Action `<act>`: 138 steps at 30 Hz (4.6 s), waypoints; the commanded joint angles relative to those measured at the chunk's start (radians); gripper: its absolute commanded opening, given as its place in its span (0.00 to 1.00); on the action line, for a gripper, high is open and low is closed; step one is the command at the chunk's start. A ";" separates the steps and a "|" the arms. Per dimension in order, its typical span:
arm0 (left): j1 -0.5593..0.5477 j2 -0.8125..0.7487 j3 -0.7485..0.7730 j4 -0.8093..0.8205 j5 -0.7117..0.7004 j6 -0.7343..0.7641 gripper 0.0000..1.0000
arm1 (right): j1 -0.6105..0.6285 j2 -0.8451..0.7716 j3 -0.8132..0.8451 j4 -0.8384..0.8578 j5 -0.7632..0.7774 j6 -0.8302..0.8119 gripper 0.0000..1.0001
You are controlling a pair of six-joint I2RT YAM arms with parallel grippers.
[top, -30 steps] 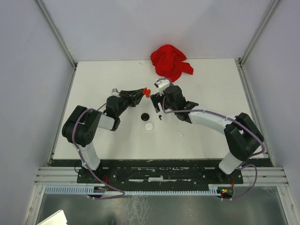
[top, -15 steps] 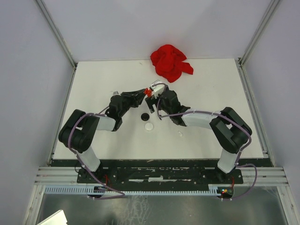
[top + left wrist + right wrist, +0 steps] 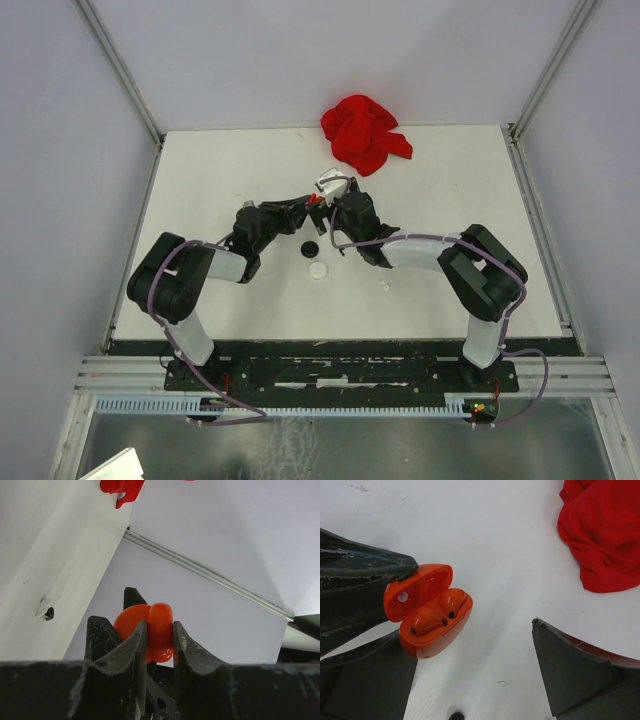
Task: Insert the wireless bluetooth earbuds into the charging case
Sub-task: Close the charging case, then place the charging case at the center of the board, then pick up the charging case at the center of the board.
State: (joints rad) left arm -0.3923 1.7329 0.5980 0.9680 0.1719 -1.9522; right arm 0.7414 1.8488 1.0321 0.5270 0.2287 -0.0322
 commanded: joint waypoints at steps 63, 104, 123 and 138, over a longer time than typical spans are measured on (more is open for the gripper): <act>0.158 0.205 0.316 -0.462 0.067 0.741 0.42 | 0.056 0.163 0.408 -0.816 -0.370 0.200 0.91; 0.331 -0.400 0.073 -0.664 -0.055 0.836 0.47 | 0.177 0.230 0.545 -0.814 -0.321 0.222 0.90; 0.351 -0.364 0.051 -0.559 0.117 0.827 0.45 | 0.104 0.250 0.632 -0.954 -0.260 0.049 0.89; 0.355 -0.336 0.052 -0.533 0.174 0.818 0.45 | 0.081 0.345 0.728 -1.013 -0.356 -0.034 0.88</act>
State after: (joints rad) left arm -0.0452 1.3884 0.6487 0.3759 0.3088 -1.1584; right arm 0.8185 2.1780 1.7096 -0.4778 -0.1001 -0.0376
